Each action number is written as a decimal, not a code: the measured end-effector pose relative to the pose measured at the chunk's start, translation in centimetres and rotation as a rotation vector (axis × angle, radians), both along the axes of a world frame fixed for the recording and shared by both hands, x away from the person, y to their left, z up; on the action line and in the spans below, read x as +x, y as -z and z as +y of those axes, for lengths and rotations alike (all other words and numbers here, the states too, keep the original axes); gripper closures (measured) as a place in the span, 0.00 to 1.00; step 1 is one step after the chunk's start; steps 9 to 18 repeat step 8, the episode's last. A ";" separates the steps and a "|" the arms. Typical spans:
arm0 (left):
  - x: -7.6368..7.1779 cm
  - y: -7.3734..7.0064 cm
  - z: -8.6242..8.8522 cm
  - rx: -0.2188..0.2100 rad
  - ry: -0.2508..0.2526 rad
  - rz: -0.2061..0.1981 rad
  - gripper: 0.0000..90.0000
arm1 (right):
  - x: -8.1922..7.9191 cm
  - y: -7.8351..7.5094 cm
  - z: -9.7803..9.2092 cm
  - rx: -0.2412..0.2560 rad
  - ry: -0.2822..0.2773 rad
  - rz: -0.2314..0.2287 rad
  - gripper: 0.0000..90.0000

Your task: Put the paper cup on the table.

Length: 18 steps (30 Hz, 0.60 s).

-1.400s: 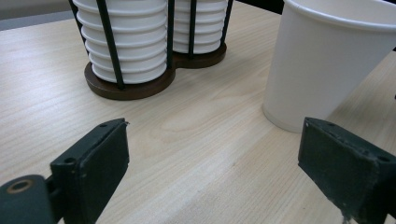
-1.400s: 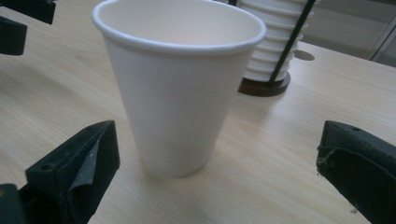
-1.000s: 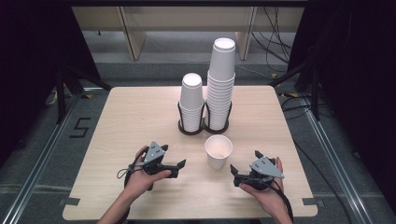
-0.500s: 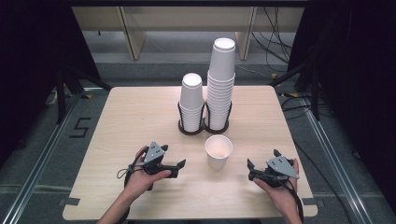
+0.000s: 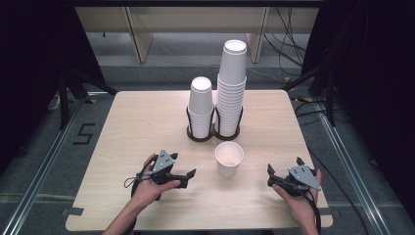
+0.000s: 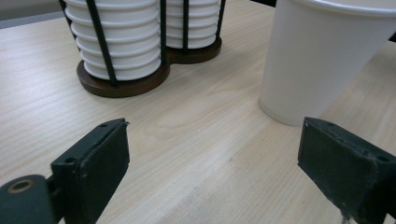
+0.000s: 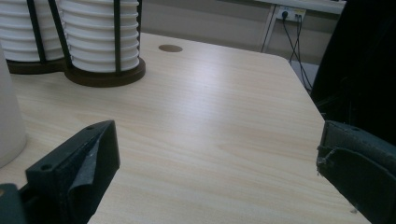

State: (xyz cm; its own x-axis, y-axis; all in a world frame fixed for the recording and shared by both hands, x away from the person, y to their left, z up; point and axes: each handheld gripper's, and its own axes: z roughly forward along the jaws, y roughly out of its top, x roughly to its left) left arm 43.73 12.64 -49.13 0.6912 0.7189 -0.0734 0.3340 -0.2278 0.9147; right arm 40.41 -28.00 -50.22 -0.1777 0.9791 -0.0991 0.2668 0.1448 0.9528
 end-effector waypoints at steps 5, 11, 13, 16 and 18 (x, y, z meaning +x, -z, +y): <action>-0.1 0.0 -0.3 0.015 0.012 0.005 0.06 | -0.1 0.0 -0.1 0.003 0.006 -0.006 0.01; -0.2 0.0 -0.7 0.019 0.033 0.007 0.03 | -0.2 0.0 -0.1 0.013 0.001 -0.005 0.01; -0.2 0.0 -0.7 0.019 0.033 0.007 0.03 | -0.2 0.0 -0.1 0.013 0.001 -0.005 0.01; -0.2 0.0 -0.7 0.019 0.033 0.007 0.03 | -0.2 0.0 -0.1 0.013 0.001 -0.005 0.01; -0.2 0.0 -0.7 0.019 0.033 0.007 0.03 | -0.2 0.0 -0.1 0.013 0.001 -0.005 0.01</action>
